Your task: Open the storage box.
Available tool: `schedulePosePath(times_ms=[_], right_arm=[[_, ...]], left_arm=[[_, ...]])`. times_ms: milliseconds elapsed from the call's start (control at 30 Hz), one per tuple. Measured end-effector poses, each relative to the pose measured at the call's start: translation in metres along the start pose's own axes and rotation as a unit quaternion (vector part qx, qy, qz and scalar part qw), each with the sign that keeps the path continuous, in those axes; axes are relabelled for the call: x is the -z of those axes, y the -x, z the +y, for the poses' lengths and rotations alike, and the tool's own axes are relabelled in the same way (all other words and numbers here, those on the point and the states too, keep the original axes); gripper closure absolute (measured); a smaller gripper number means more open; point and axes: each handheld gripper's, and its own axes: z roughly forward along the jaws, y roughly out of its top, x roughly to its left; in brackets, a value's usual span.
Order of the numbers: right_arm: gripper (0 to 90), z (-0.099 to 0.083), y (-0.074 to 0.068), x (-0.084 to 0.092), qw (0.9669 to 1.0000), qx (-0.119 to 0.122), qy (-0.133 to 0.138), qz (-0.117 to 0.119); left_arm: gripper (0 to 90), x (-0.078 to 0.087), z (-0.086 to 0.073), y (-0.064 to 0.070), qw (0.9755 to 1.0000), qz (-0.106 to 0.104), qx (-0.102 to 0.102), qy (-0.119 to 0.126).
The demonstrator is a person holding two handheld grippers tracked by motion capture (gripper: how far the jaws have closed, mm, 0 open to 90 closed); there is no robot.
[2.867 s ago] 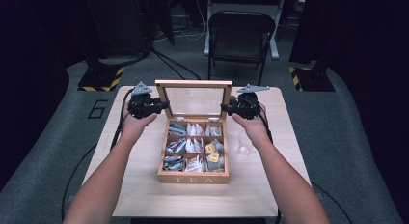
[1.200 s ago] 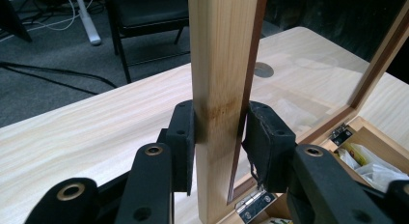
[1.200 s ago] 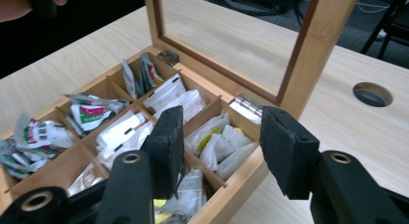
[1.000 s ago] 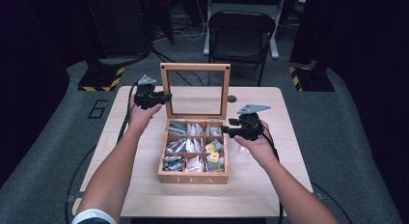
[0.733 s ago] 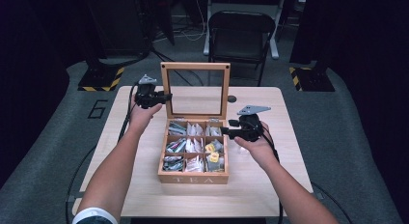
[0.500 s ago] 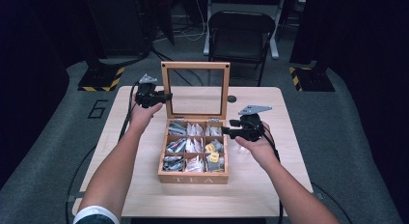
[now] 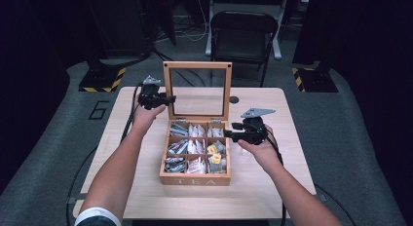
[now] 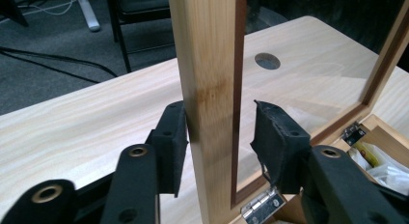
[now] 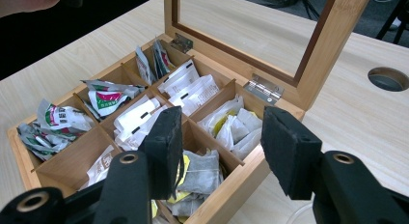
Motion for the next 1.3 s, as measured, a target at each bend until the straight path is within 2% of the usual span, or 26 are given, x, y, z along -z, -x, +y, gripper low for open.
schedulePosePath(times_ms=[267,367,533,600,767,867,1000,1300], right_arm=[[50.1,-0.006,-0.002,0.001,1.0000,0.002,-0.007,-0.004],[53.2,-0.008,-0.004,0.003,0.9999,0.002,-0.010,0.000],[58.1,-0.013,-0.012,0.006,0.9998,0.012,-0.015,0.007],[60.4,-0.016,-0.018,0.008,0.9996,0.017,-0.019,0.011],[63.1,-0.020,-0.024,0.008,0.9991,0.028,-0.026,0.019],[63.2,-0.026,-0.029,0.002,0.9981,0.045,-0.036,0.022],[63.1,-0.033,-0.032,-0.007,0.9972,0.049,-0.046,0.032],[62.4,-0.044,-0.033,-0.020,0.9964,0.043,-0.059,0.043]], left_arm=[[53.0,0.007,-0.005,0.000,1.0000,-0.001,-0.008,-0.003],[52.5,0.013,-0.006,0.001,1.0000,-0.003,-0.008,0.000],[52.5,0.028,-0.010,0.004,0.9999,-0.002,-0.014,-0.001],[52.5,0.035,-0.012,0.004,0.9999,-0.006,-0.009,0.004],[52.6,0.042,-0.015,0.008,0.9998,-0.010,-0.015,0.003],[52.6,0.045,-0.018,0.012,0.9996,-0.015,-0.023,0.002],[52.6,0.048,-0.018,0.016,0.9993,-0.021,-0.030,0.004],[52.6,0.050,-0.022,0.018,0.9992,-0.025,-0.033,0.003]])
